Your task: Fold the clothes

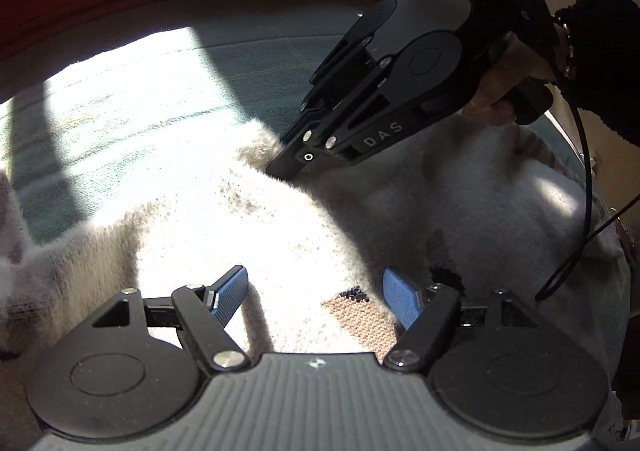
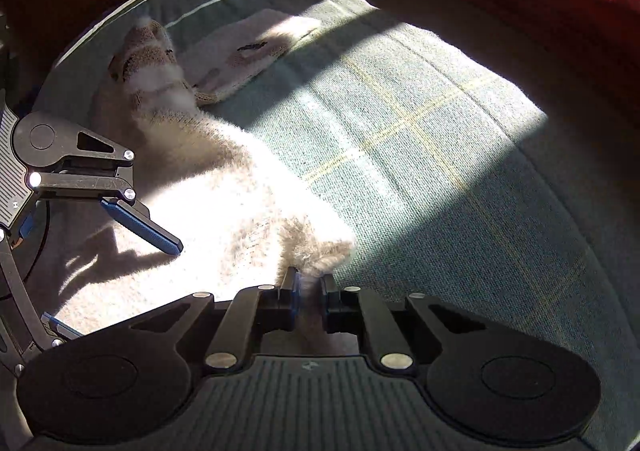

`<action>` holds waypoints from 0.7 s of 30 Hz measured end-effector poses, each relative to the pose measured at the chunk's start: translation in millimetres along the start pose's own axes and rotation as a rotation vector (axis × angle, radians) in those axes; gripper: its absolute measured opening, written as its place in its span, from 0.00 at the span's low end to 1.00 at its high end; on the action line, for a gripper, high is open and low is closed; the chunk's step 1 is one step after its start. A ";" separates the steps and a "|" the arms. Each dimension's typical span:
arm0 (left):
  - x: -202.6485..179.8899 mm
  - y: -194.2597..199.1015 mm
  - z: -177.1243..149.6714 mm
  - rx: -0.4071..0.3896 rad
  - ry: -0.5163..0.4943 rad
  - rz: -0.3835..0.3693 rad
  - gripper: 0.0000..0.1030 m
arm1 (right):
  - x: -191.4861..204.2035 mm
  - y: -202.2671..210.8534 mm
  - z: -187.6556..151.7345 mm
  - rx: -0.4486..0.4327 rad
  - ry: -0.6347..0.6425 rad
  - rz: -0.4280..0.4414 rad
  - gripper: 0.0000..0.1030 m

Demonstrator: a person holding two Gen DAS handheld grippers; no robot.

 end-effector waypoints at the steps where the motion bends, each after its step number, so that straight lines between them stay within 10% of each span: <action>1: -0.8 0.8 -1.5 -0.004 0.002 -0.006 0.72 | -2.1 1.3 4.5 -0.015 -0.006 -0.017 0.10; 8: -4.2 0.4 10.9 -0.036 -0.016 -0.014 0.72 | -22.7 14.4 8.8 -0.079 -0.180 -0.052 0.16; 14: 1.4 -5.9 18.5 -0.062 -0.029 0.020 0.72 | -12.5 65.7 -74.2 -0.151 -0.495 -0.106 0.47; 21: 16.1 -23.5 35.1 -0.107 -0.036 0.125 0.74 | -10.7 40.5 -106.4 -0.143 -0.626 -0.195 0.51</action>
Point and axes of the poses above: each gripper's, at about its wrist camera, not at the fingertips, and y roughly against the way its jaws point, x to its left, z to its top, the point moved 8 cm from there along -y, roughly the way its jaws point, and after that the axes turned 14 degrees about x, right-handed, at the moved point
